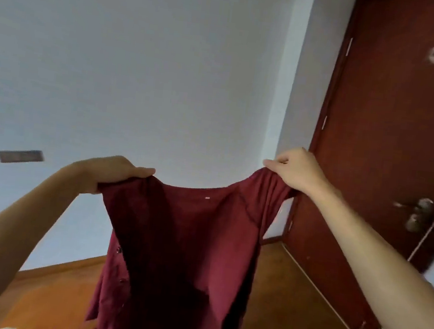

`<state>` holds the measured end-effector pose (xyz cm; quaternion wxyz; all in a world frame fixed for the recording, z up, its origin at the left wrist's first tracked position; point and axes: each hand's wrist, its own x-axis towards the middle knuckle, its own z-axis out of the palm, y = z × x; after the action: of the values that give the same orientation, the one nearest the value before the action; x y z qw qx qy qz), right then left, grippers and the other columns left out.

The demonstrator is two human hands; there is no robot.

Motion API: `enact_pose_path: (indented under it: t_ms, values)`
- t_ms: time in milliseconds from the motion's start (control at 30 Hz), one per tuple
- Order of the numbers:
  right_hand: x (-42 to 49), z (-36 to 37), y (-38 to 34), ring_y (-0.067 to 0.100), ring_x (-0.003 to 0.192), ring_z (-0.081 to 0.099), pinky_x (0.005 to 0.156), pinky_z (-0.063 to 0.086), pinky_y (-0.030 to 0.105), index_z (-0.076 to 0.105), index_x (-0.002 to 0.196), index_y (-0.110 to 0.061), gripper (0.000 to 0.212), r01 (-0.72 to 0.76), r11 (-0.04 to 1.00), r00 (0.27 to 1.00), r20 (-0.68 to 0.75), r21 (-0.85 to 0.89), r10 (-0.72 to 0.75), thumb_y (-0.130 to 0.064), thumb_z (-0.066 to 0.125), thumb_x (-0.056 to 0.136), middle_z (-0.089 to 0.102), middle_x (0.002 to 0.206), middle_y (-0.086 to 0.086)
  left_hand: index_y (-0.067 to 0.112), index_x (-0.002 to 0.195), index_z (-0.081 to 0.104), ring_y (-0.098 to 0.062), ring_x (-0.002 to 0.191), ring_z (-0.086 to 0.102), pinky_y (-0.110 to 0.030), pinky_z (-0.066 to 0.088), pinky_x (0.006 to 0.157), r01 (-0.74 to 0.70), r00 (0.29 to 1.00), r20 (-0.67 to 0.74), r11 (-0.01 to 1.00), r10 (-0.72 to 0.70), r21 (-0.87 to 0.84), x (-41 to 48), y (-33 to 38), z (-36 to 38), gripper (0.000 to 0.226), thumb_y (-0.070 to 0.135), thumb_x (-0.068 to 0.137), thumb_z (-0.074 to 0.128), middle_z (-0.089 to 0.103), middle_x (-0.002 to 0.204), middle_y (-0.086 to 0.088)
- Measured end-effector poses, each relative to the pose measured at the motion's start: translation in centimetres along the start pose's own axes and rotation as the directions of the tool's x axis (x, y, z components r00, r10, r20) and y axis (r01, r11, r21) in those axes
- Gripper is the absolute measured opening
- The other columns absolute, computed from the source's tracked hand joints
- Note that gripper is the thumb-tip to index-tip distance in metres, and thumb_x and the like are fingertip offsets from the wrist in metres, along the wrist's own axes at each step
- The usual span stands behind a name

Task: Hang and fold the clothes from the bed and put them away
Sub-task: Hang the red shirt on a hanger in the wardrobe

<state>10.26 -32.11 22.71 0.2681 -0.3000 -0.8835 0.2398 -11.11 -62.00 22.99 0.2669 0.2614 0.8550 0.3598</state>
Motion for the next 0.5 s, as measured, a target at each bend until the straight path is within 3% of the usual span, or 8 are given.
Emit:
enact_pose_path:
  t_ms: [67,167,267,333,400,500]
  values:
    - [-1.7,-3.1,2.2,0.015,0.050,0.043,0.044,0.030,0.015,0.055,0.053,-0.001,0.055,-0.069,0.998,0.997,0.020,0.012,0.069,-0.040,0.069,0.089,0.043,0.052,0.003,-0.001,0.095,0.076,-0.024,0.076,0.070,-0.028,0.055,0.069,-0.029,0.996,0.089,0.999,0.032,-0.025,1.0,3.7,4.2,0.050,0.048,0.087,0.067,0.075,0.100,-0.019]
    - [-3.9,-7.1,5.7,0.020,0.079,0.068,0.076,0.055,0.030,0.071,0.095,0.008,0.056,-0.134,0.990,0.990,0.044,0.033,0.132,-0.046,0.076,0.082,0.073,0.085,0.007,0.004,0.099,0.074,-0.020,0.077,0.072,-0.027,0.057,0.072,-0.081,0.971,0.220,0.995,0.093,-0.063,1.6,9.4,11.5,0.038,0.041,0.090,0.067,0.078,0.094,-0.009]
    - [-6.7,-11.7,8.3,0.008,0.092,0.062,0.077,0.048,0.023,0.076,0.107,-0.008,0.037,-0.137,0.990,0.985,0.104,-0.043,0.141,-0.036,0.078,0.083,0.071,0.113,-0.002,0.003,0.101,0.074,-0.024,0.080,0.069,-0.030,0.054,0.073,-0.188,0.937,0.295,0.982,0.184,-0.017,0.8,14.6,18.7,0.038,0.040,0.092,0.066,0.077,0.096,-0.012]
    - [-9.1,-15.3,9.8,0.004,0.101,0.059,0.085,0.042,0.020,0.076,0.111,-0.016,0.029,-0.091,0.993,0.988,0.119,-0.080,0.100,-0.028,0.077,0.085,0.068,0.117,-0.007,0.002,0.098,0.074,-0.024,0.076,0.067,-0.031,0.053,0.070,-0.312,0.914,0.292,0.948,0.281,0.067,0.2,17.4,22.1,0.041,0.040,0.095,0.062,0.075,0.095,-0.016]
    - [-11.2,-19.3,13.3,0.000,0.106,0.060,0.090,0.041,0.014,0.077,0.110,-0.021,0.024,-0.061,0.997,0.997,0.053,-0.050,0.063,-0.022,0.077,0.085,0.069,0.115,-0.011,0.005,0.096,0.076,-0.026,0.078,0.068,-0.033,0.055,0.073,-0.461,0.882,0.234,0.851,0.409,0.251,0.9,19.0,23.1,0.043,0.044,0.097,0.057,0.074,0.094,-0.014]
    - [-15.5,-23.9,21.2,0.015,0.104,0.063,0.078,0.039,0.015,0.077,0.108,-0.012,0.025,-0.194,0.925,0.980,-0.021,-0.326,0.198,-0.022,0.076,0.085,0.071,0.103,0.005,0.004,0.104,0.075,-0.035,0.096,0.062,-0.040,0.048,0.090,-0.469,0.847,0.064,0.684,0.528,0.559,2.6,19.2,21.6,0.048,0.044,0.100,0.049,0.071,0.107,-0.021]
